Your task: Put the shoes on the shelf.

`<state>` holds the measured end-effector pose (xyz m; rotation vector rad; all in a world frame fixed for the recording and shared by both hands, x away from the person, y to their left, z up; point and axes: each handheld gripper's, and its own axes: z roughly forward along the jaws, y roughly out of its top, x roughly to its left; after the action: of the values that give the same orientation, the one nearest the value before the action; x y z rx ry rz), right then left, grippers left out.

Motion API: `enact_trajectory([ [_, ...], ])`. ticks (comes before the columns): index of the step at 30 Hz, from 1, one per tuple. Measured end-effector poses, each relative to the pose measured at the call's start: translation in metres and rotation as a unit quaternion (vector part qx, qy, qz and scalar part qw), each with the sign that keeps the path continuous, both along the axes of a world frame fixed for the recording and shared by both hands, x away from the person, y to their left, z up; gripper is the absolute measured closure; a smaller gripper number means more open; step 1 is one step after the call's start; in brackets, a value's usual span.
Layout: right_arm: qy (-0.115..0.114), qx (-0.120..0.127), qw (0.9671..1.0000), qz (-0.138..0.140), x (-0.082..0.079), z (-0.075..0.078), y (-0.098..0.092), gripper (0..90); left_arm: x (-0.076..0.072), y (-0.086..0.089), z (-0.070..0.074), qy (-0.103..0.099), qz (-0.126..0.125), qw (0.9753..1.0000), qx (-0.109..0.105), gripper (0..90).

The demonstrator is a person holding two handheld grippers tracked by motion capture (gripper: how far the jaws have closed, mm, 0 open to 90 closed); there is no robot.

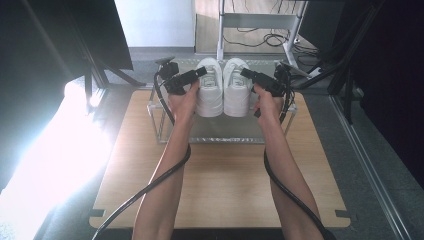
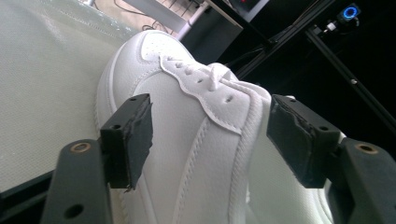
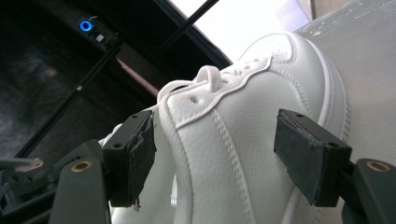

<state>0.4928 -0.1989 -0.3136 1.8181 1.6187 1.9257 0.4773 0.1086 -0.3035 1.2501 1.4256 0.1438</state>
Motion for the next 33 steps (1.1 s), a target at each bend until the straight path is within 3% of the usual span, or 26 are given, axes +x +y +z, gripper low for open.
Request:
enact_trajectory([
  [6, -0.016, 0.01, 0.9996, 0.021, -0.007, -0.005, -0.007, 26.5, -0.011, 0.005, 0.004, -0.012, -0.021, 0.9993, 0.027, 19.9],
  [14, -0.034, 0.038, 0.9976, 0.046, -0.022, -0.006, -0.014, 23.9, -0.035, 0.014, 0.0, -0.049, -0.038, 0.998, 0.011, 16.1],
  [23, -0.043, 0.047, 0.9963, 0.057, -0.038, -0.011, -0.026, 23.1, -0.058, 0.022, -0.014, -0.086, -0.048, 0.995, -0.015, 16.6],
  [33, -0.057, 0.034, 0.9947, 0.079, -0.056, -0.02, -0.032, 21.0, -0.079, 0.031, -0.022, -0.11, -0.071, 0.9913, 0.007, 15.2],
])
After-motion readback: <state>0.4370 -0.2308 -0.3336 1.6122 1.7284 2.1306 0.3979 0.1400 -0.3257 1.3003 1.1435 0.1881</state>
